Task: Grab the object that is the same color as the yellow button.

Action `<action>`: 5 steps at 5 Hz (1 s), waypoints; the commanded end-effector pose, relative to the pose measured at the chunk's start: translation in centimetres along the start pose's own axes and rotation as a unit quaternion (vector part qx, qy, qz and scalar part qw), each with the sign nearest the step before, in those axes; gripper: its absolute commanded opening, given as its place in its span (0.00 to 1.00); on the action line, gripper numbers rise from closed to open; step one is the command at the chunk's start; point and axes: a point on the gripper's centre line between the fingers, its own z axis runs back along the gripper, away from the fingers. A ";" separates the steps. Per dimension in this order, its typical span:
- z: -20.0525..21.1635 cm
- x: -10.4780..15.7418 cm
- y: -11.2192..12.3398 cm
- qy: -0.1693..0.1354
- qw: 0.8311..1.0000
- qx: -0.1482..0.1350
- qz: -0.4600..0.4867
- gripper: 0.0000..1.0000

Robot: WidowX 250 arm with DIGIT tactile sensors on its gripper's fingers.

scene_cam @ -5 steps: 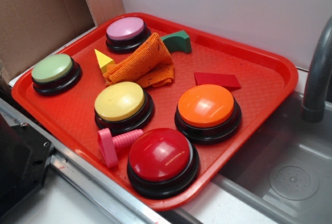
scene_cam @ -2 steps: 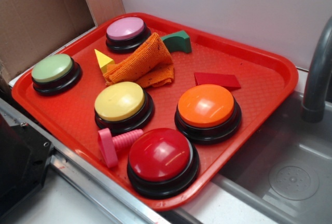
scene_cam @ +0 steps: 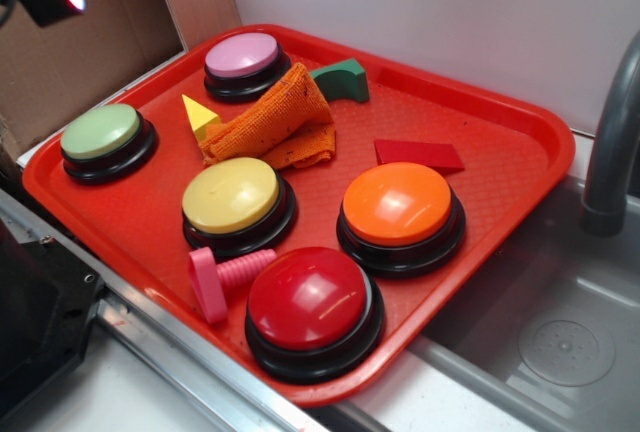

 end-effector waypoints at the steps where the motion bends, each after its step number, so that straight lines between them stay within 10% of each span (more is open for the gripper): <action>1: -6.1 3.3 0.2 -0.045 0.991 0.011 0.126 1.00; 5: -12.4 2.8 0.2 -0.039 0.988 0.040 0.143 1.00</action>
